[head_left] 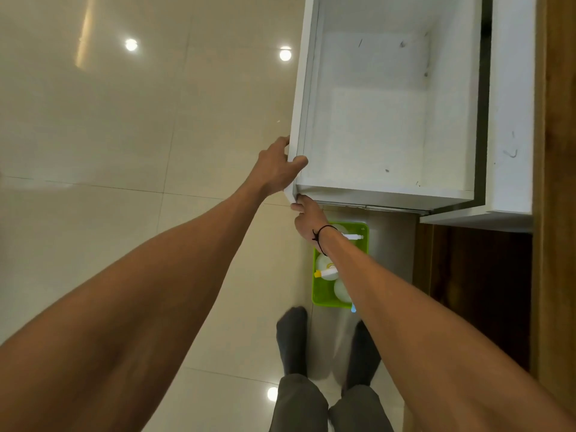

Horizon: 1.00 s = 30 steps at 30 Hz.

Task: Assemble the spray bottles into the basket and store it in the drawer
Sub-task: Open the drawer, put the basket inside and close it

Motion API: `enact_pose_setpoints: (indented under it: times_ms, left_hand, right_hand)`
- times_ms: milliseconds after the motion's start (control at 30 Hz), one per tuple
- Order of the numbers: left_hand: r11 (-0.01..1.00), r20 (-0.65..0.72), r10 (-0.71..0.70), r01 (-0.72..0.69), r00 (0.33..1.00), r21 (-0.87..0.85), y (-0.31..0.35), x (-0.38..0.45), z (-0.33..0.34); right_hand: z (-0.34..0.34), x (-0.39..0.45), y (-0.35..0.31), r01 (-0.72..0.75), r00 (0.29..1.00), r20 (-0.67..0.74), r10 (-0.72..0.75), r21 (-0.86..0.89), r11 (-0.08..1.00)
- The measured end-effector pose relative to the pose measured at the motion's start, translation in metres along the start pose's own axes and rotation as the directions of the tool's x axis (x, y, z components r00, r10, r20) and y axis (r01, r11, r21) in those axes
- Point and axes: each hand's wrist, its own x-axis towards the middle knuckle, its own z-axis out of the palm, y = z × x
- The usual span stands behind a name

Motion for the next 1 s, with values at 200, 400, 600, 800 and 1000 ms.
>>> enact_pose_setpoints:
  times_ms: [200, 400, 600, 800, 1000]
  left_hand:
    - [0.978, -0.095, -0.105, 0.085, 0.990, -0.192, -0.033, -0.028, 0.023]
    - [0.888, -0.065, -0.350, 0.309, 0.935, -0.340, -0.093, -0.061, 0.072]
    - [0.923, 0.045, -0.343, 0.345, 0.938, -0.167, -0.124, -0.063, 0.139]
    - [0.930, 0.055, -0.356, 0.359, 0.933, -0.075, -0.146, -0.052, 0.186]
    - [0.906, 0.082, -0.416, 0.421, 0.906, -0.052, -0.179, -0.037, 0.209]
  right_hand:
    - [-0.005, -0.003, 0.001, 0.012, 0.999, -0.046, -0.010, 0.036, 0.999]
    - [-0.041, 0.002, 0.034, 0.015, 0.954, -0.300, -0.016, -0.005, 1.000]
    - [-0.095, 0.001, 0.098, 0.005, 0.858, -0.505, -0.098, -0.181, 0.983]
    - [-0.116, 0.013, 0.171, -0.168, 0.853, -0.514, 0.092, -0.103, 0.980]
    - [-0.115, 0.025, 0.222, -0.243, 0.878, -0.443, 0.179, -0.090, 0.966]
